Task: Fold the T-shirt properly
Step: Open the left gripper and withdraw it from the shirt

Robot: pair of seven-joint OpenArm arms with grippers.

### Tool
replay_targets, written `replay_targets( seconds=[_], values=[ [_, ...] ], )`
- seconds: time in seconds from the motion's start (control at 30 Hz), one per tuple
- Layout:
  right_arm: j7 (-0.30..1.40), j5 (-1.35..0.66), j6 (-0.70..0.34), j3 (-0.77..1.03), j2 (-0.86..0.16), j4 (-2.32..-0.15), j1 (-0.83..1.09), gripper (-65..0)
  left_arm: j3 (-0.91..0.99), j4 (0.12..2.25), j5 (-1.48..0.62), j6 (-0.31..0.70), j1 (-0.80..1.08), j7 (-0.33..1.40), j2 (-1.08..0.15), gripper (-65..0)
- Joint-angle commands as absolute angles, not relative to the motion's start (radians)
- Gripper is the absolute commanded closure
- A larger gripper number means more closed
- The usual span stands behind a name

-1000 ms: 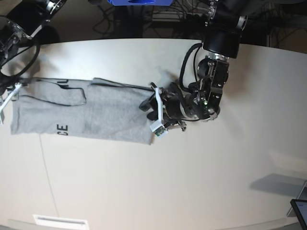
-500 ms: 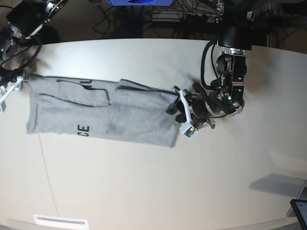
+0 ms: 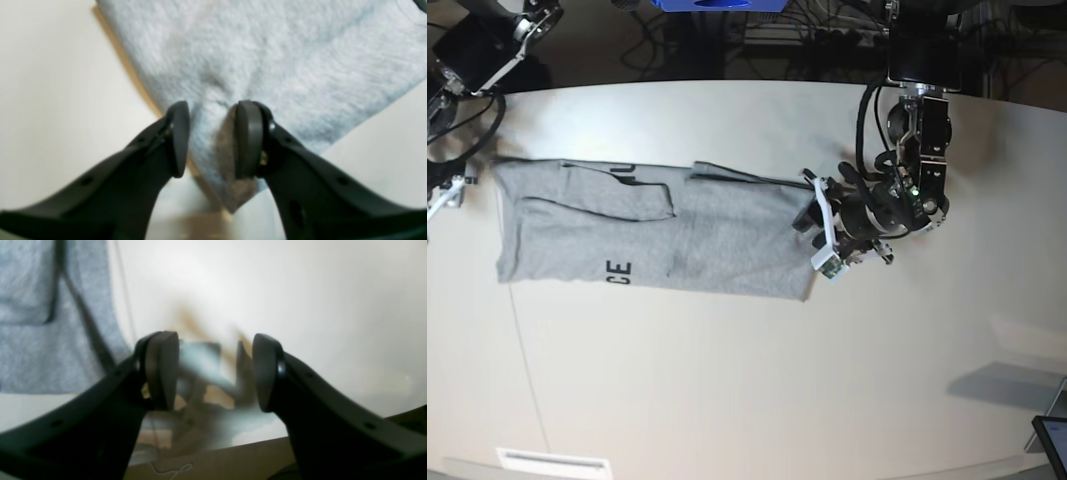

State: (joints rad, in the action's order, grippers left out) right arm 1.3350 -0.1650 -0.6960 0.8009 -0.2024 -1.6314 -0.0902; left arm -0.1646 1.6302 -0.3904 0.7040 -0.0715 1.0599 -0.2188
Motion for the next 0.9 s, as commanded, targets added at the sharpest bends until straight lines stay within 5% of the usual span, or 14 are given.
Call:
replay_targets(
  seconds=[0.0, 0.27, 0.5, 0.87],
  values=[
    [1.336, -0.170, -0.698, 0.806, -0.220, -1.615, -0.113, -34.0, -0.160, 1.679, -0.403, 0.698, -0.088, 1.046, -0.222, -23.9],
    [1.337, -0.168, -0.698, 0.806, -0.229, -1.366, -0.137, -34.2, 0.059, 1.758, -0.394, 0.698, -0.124, 1.144, -0.228, -24.9],
    [1.334, -0.166, -0.698, 0.668, -0.263, -1.423, -0.148, -28.1, 0.117, 1.744, -0.403, 0.698, -0.139, 1.188, -0.282, -24.9],
    [1.339, -0.162, -0.698, 0.553, -0.314, -1.633, -0.124, -43.2, 0.171, 1.543, -0.403, 0.698, -0.136, 1.168, -0.240, -24.7]
  ],
)
